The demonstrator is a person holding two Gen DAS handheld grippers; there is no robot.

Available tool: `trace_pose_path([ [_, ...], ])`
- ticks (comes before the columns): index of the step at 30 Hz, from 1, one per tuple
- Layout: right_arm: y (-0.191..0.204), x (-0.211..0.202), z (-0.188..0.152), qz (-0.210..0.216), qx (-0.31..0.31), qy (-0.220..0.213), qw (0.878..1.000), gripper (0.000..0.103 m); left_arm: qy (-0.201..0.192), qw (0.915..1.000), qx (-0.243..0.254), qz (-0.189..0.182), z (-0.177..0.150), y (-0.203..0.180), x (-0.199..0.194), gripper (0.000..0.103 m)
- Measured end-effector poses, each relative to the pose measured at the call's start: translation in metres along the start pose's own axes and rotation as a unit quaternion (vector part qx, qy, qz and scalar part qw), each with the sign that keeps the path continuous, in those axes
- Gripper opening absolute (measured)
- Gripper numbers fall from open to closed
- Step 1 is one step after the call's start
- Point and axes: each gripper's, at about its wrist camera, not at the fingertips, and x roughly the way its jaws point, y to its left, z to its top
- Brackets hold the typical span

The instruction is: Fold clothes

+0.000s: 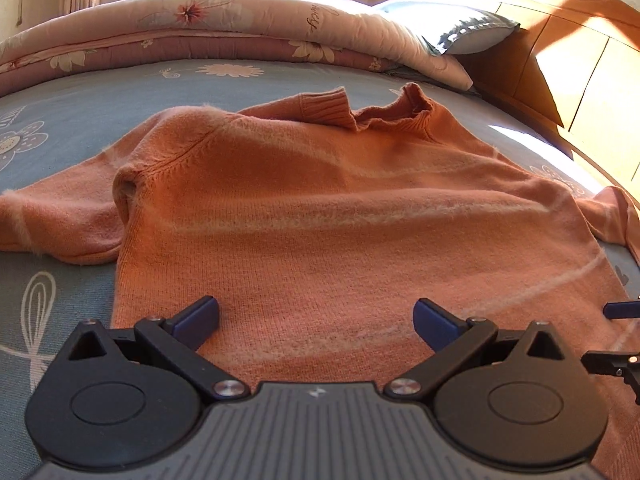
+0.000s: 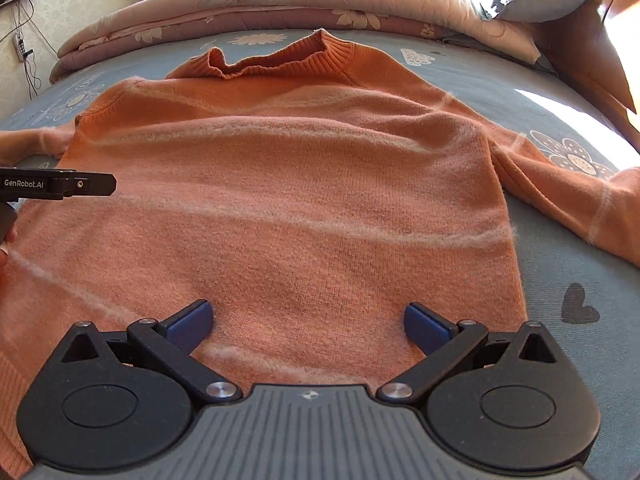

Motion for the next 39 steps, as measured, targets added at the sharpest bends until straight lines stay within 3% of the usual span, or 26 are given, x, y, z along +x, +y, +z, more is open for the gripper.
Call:
trace_pose_path([
  [2,-0.006,-0.005,-0.005,-0.011,0.007,0.01,1.0,0.103,-0.005,0.9999,0.012,-0.003,-0.002,0.001,-0.003,0.102],
  [6,-0.01,-0.026,0.004,-0.028,0.007,0.009,1.0,0.103,-0.004,0.9995,-0.022,-0.021,0.003,0.013,-0.009,0.102],
  [13,0.026,-0.044,0.108,0.008,-0.079,-0.078,0.994,0.103,-0.01,0.9988,-0.033,-0.034,0.018,0.021,-0.01,0.102],
  [20,0.063,-0.06,0.213,0.045,-0.164,-0.164,0.972,0.103,-0.02,0.9988,0.004,-0.044,0.03,0.016,0.002,0.102],
  [21,0.071,-0.047,0.22,0.05,-0.175,-0.156,0.971,0.102,-0.015,0.9991,0.007,-0.039,0.027,0.016,0.005,0.102],
  [24,0.101,0.006,0.236,0.076,-0.208,-0.102,0.97,0.08,0.003,0.9995,0.004,-0.031,0.021,0.021,0.014,0.102],
  [30,0.162,0.095,0.259,0.108,-0.273,-0.06,0.954,0.075,-0.007,0.9992,0.034,-0.018,0.015,0.017,0.017,0.102],
  [35,0.198,0.16,0.259,0.092,-0.371,-0.018,0.924,0.074,-0.01,0.9982,0.057,-0.012,0.012,0.013,0.017,0.102],
  [39,0.205,0.189,0.256,0.085,-0.419,0.015,0.904,0.067,-0.014,0.998,0.059,-0.017,0.011,0.014,0.017,0.102],
])
